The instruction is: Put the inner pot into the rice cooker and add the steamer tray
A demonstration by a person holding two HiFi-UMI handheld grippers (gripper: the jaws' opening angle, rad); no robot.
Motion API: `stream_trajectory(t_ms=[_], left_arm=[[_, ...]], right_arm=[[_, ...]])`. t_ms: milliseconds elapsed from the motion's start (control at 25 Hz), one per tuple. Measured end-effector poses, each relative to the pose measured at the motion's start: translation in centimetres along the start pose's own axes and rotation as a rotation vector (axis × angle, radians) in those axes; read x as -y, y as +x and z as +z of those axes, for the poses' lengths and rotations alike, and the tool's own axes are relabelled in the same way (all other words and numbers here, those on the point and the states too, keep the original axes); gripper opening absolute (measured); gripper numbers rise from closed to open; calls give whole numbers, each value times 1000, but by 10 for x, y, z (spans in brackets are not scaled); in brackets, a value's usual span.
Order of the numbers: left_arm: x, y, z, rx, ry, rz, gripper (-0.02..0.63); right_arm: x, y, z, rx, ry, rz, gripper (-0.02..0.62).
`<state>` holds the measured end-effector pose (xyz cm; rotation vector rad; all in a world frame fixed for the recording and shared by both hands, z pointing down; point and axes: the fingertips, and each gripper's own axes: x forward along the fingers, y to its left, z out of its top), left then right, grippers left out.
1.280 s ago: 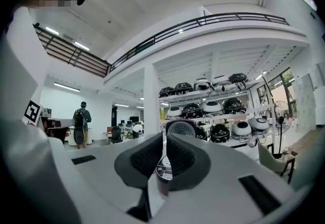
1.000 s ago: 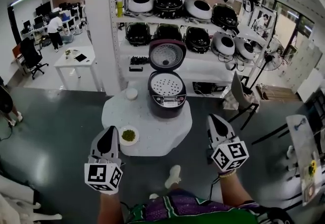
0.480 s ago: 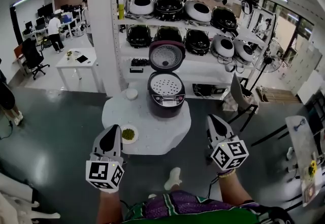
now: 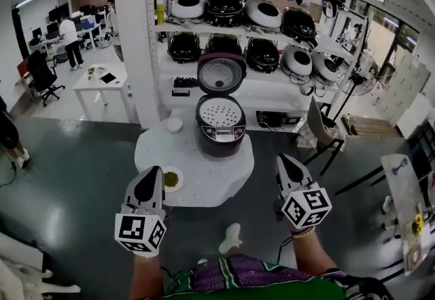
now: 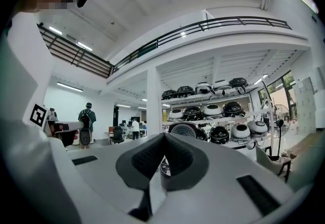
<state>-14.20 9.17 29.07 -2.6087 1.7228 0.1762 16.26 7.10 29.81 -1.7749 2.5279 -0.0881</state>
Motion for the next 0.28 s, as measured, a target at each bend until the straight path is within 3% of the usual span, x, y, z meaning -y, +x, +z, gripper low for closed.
stream_trajectory(t_ms=[280], left_arm=[[1,4,1,7,-72,-31,23]], right_arm=[[-2,3,-3,-11,17,9,3]])
